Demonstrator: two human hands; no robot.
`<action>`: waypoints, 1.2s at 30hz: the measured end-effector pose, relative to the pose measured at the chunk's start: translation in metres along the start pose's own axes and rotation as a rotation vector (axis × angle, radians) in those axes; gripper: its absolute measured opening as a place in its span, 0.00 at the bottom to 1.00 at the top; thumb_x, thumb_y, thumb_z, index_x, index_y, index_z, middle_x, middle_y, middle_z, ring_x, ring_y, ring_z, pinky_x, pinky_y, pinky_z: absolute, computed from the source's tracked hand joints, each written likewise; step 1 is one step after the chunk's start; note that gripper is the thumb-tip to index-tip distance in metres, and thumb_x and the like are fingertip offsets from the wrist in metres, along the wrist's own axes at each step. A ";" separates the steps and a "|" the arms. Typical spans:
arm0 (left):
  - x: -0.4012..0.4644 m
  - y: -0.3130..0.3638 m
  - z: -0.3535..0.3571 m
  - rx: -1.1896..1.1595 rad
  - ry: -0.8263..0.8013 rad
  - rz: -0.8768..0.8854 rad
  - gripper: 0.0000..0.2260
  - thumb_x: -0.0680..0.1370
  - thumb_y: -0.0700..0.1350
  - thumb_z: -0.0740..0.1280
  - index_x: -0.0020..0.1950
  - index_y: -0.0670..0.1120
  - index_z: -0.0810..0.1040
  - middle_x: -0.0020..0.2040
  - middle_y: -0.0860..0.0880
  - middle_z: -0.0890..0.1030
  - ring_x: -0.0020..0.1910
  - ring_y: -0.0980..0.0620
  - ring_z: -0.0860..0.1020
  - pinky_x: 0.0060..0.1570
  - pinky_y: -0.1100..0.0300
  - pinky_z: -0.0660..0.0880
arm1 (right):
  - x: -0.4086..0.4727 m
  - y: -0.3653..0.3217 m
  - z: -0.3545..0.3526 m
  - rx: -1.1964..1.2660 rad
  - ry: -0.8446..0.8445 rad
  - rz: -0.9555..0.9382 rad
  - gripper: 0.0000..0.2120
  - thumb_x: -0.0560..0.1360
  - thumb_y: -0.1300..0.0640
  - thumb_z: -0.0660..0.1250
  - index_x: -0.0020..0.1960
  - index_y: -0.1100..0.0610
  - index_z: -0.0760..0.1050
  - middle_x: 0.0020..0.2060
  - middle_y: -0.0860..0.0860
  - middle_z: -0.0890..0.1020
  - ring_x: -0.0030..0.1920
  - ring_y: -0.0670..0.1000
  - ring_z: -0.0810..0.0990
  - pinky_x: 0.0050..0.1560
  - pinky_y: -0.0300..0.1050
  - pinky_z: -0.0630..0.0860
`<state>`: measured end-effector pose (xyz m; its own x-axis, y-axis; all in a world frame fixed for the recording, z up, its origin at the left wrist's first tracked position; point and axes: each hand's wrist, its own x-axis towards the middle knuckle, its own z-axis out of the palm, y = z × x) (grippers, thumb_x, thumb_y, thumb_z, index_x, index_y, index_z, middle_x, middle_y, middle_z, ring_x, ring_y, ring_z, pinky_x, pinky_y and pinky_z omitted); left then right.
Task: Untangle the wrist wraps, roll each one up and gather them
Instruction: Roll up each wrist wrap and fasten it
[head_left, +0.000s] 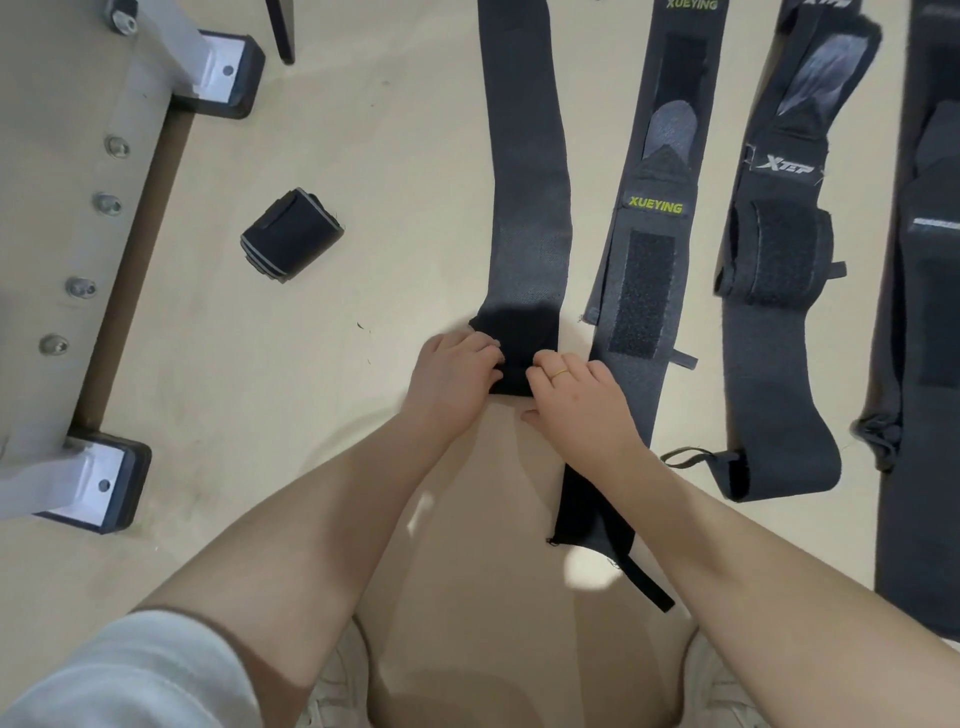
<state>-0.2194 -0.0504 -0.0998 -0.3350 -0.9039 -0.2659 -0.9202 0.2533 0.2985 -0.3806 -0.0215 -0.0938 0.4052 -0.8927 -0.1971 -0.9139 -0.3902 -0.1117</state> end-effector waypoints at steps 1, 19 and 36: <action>0.000 0.001 -0.001 0.000 0.024 -0.001 0.12 0.79 0.45 0.62 0.61 0.46 0.77 0.62 0.51 0.77 0.64 0.48 0.70 0.60 0.58 0.60 | 0.001 0.003 0.000 -0.046 0.017 -0.037 0.12 0.60 0.56 0.77 0.41 0.57 0.79 0.47 0.54 0.82 0.39 0.54 0.79 0.36 0.43 0.71; 0.006 0.004 -0.012 -0.063 0.013 -0.018 0.13 0.80 0.45 0.61 0.63 0.44 0.71 0.57 0.47 0.77 0.55 0.45 0.74 0.50 0.59 0.61 | 0.042 0.015 -0.012 0.389 -0.153 0.321 0.09 0.80 0.60 0.58 0.60 0.54 0.69 0.53 0.54 0.77 0.52 0.55 0.75 0.48 0.50 0.72; -0.046 0.010 0.001 -0.198 -0.103 -0.174 0.13 0.81 0.46 0.58 0.62 0.42 0.73 0.59 0.50 0.70 0.46 0.54 0.70 0.38 0.68 0.58 | -0.016 -0.023 -0.009 -0.017 -0.027 0.001 0.15 0.56 0.54 0.81 0.33 0.56 0.76 0.34 0.51 0.78 0.32 0.53 0.77 0.29 0.40 0.66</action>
<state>-0.2135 -0.0060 -0.0851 -0.2036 -0.8857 -0.4172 -0.9115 0.0159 0.4110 -0.3661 0.0001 -0.0796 0.4049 -0.8867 -0.2232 -0.9144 -0.3937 -0.0948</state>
